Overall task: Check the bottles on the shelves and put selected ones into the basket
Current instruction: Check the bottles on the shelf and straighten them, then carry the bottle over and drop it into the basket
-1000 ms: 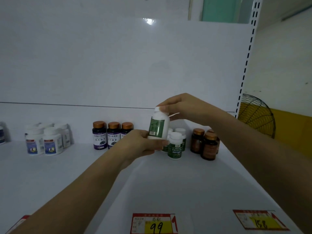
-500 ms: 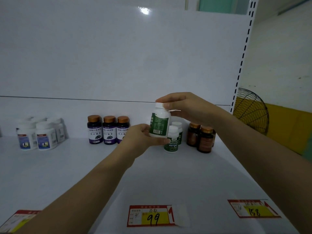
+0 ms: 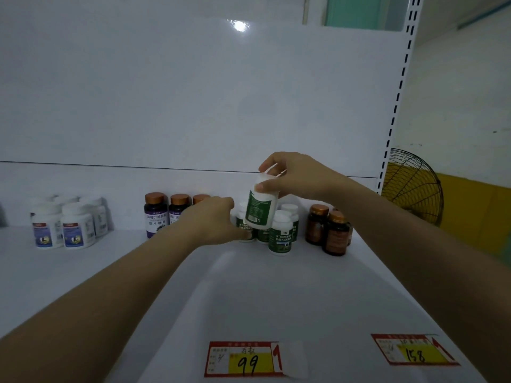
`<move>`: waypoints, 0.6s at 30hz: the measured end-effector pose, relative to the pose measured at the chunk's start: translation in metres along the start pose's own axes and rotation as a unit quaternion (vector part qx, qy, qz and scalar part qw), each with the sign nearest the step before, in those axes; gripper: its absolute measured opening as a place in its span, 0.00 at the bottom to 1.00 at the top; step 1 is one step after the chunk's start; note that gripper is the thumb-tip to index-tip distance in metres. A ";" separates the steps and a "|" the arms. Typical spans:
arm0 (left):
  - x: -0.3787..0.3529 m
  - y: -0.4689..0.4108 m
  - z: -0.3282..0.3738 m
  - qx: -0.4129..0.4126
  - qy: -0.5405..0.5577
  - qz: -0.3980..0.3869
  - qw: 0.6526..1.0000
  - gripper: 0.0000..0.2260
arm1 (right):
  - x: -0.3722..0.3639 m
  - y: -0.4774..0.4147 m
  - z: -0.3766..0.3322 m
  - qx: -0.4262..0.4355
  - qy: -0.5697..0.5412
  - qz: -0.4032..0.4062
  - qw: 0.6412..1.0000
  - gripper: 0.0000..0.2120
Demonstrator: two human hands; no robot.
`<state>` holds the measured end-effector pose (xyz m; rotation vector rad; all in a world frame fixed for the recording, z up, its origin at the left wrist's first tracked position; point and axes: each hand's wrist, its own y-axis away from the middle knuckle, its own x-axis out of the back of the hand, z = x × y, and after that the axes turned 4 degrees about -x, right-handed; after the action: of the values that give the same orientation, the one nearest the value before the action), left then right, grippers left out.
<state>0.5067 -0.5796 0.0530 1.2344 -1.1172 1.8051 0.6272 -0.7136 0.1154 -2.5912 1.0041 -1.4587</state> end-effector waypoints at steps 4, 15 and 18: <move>-0.002 0.002 -0.006 0.000 -0.145 -0.051 0.988 0.24 | -0.015 0.000 0.007 0.010 0.130 -0.011 0.991 0.23; -0.008 0.022 -0.029 0.079 -0.112 -0.086 0.987 0.26 | -0.048 -0.018 0.000 0.027 0.180 -0.083 0.980 0.21; 0.002 0.033 -0.048 0.111 -0.107 -0.076 0.985 0.26 | -0.060 -0.028 -0.023 0.061 0.161 -0.097 0.980 0.20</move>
<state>0.4595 -0.5496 0.0368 1.6305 -0.9233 1.7473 0.6022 -0.6530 0.0904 -2.4746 0.6644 -1.9669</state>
